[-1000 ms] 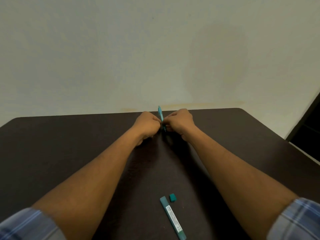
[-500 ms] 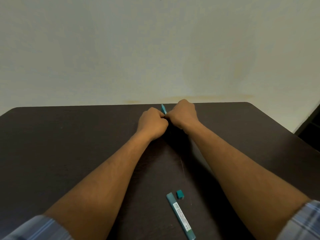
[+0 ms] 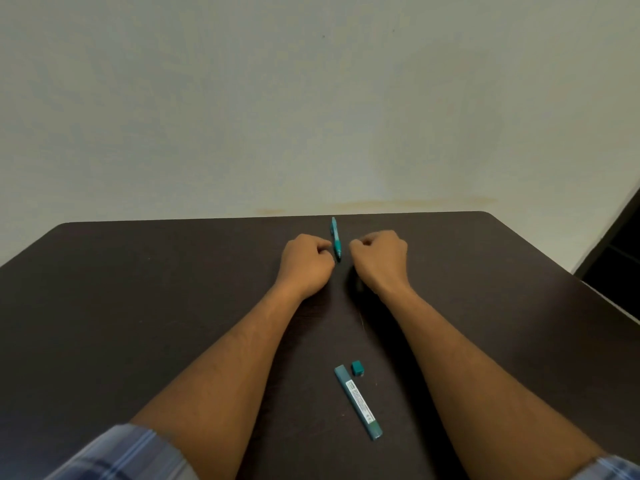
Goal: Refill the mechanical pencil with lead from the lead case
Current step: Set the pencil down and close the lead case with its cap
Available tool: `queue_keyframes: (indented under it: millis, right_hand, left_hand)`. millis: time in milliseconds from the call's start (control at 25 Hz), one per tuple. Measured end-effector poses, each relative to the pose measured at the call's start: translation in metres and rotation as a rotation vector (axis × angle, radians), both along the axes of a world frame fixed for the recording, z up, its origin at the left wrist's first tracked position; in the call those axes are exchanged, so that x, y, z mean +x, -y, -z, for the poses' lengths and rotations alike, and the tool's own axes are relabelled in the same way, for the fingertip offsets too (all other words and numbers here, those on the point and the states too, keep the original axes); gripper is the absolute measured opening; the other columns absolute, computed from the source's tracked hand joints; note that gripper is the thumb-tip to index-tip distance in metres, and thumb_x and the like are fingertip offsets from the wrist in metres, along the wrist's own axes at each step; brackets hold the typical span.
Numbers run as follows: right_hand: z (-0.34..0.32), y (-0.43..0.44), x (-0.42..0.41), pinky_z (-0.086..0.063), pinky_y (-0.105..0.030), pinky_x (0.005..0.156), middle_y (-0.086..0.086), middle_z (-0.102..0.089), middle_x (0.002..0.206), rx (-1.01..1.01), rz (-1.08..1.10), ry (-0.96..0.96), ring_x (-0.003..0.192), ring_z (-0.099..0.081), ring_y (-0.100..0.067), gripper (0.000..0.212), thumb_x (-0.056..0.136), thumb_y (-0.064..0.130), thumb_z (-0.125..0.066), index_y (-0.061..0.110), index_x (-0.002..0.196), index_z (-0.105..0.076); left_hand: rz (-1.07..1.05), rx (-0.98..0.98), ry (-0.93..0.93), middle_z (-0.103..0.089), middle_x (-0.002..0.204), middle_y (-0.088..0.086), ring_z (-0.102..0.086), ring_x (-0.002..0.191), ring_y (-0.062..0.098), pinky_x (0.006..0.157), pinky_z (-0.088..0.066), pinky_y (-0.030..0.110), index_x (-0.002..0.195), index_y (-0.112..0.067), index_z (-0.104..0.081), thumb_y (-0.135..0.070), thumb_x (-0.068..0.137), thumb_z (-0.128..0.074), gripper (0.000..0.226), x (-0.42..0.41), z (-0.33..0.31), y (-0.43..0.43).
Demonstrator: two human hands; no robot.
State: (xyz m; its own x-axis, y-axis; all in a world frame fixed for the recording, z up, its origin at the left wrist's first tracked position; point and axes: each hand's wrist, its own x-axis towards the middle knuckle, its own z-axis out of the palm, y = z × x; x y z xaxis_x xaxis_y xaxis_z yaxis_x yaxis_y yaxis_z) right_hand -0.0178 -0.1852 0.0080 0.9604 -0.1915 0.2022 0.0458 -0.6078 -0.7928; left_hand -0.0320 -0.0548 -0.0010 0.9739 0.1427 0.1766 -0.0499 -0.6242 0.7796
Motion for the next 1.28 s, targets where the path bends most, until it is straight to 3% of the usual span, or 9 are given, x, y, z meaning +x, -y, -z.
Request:
queue_keyframes:
  millis: [120, 240, 520, 760, 960, 1040, 1120, 1200, 1280]
  right_hand:
    - [0.004, 0.012, -0.034, -0.053, -0.021, 0.051, 0.004, -0.071, 0.071, 0.102, -0.029, 0.014, 0.057, -0.066, -0.011, 0.018, 0.091, 0.017, -0.060, 0.015, 0.088, -0.077]
    - [0.007, 0.026, -0.062, -0.043, -0.006, 0.045, 0.008, -0.071, 0.084, 0.103, -0.118, 0.000, 0.067, -0.067, -0.003, 0.019, 0.092, 0.017, -0.062, 0.018, 0.102, -0.078]
    - [0.004, 0.059, -0.137, -0.053, -0.017, 0.071, 0.009, -0.075, 0.090, 0.034, -0.556, -0.083, 0.082, -0.070, -0.001, 0.028, 0.088, 0.005, -0.064, 0.029, 0.097, -0.077]
    - [-0.008, 0.066, -0.150, -0.057, -0.022, 0.082, 0.006, -0.076, 0.098, -0.114, -0.748, -0.133, 0.091, -0.071, -0.009, 0.034, 0.084, 0.007, -0.069, 0.036, 0.099, -0.075]
    - [-0.003, 0.063, -0.147, -0.054, -0.020, 0.074, 0.003, -0.076, 0.090, -0.190, -0.706, -0.055, 0.083, -0.070, -0.008, 0.017, 0.086, 0.018, -0.078, 0.030, 0.097, -0.079]
    - [-0.003, 0.062, -0.146, -0.053, -0.014, 0.068, 0.003, -0.076, 0.086, -0.198, -0.701, -0.053, 0.080, -0.069, -0.006, 0.014, 0.087, 0.019, -0.077, 0.032, 0.093, -0.077]
    - [-0.005, 0.061, -0.144, -0.049, -0.011, 0.067, 0.009, -0.075, 0.087, -0.238, -0.704, -0.051, 0.080, -0.068, -0.002, 0.013, 0.089, 0.021, -0.076, 0.034, 0.092, -0.074]
    - [-0.006, 0.060, -0.143, -0.048, -0.015, 0.071, 0.009, -0.073, 0.091, -0.294, -0.704, -0.041, 0.084, -0.066, -0.003, 0.011, 0.090, 0.020, -0.073, 0.031, 0.094, -0.072]
    - [-0.004, 0.058, -0.143, -0.047, -0.017, 0.072, 0.007, -0.071, 0.093, -0.319, -0.702, -0.035, 0.086, -0.065, -0.006, 0.011, 0.092, 0.018, -0.071, 0.029, 0.096, -0.070]
  left_hand:
    - [-0.009, -0.045, -0.025, -0.072, 0.125, 0.003, -0.065, 0.111, 0.015, 0.092, -0.043, 0.021, 0.121, -0.013, -0.074, -0.007, 0.094, -0.059, 0.031, -0.024, -0.002, -0.003]
    - [0.009, -0.071, -0.015, -0.073, 0.122, 0.000, -0.060, 0.095, 0.003, 0.084, -0.044, 0.016, 0.116, -0.017, -0.075, -0.012, 0.095, -0.063, 0.025, -0.058, -0.001, -0.005]
    - [0.067, -0.063, -0.015, -0.068, 0.085, -0.020, -0.064, 0.081, -0.006, 0.073, -0.045, 0.013, 0.089, -0.027, -0.079, -0.018, 0.091, -0.069, 0.013, -0.143, -0.005, -0.010]
    - [-0.006, 0.083, -0.048, -0.073, 0.067, 0.006, -0.068, 0.059, 0.014, 0.058, -0.055, 0.033, 0.077, -0.008, -0.072, -0.030, 0.085, -0.073, 0.023, -0.167, -0.012, -0.004]
    - [0.058, 0.144, -0.166, -0.072, 0.066, 0.003, -0.059, 0.036, 0.002, 0.035, -0.040, 0.017, 0.086, -0.018, -0.068, -0.038, 0.086, -0.075, 0.021, -0.175, -0.015, -0.003]
    - [0.098, 0.137, -0.163, -0.070, 0.068, 0.000, -0.060, 0.040, 0.004, 0.038, -0.042, 0.019, 0.092, -0.023, -0.066, -0.045, 0.083, -0.078, 0.027, -0.177, -0.016, -0.002]
    - [0.135, 0.161, -0.147, -0.066, 0.068, -0.003, -0.062, 0.054, 0.010, 0.052, -0.050, 0.028, 0.094, -0.025, -0.068, -0.049, 0.077, -0.082, 0.032, -0.177, -0.017, -0.001]
    - [0.155, 0.179, -0.125, -0.062, 0.069, -0.005, -0.058, 0.063, 0.013, 0.065, -0.052, 0.034, 0.090, -0.025, -0.071, -0.047, 0.075, -0.084, 0.030, -0.176, -0.016, -0.001]
    - [0.162, 0.151, -0.109, -0.061, 0.064, -0.005, -0.055, 0.058, 0.011, 0.063, -0.050, 0.034, 0.087, -0.023, -0.072, -0.042, 0.075, -0.086, 0.026, -0.176, -0.014, -0.001]
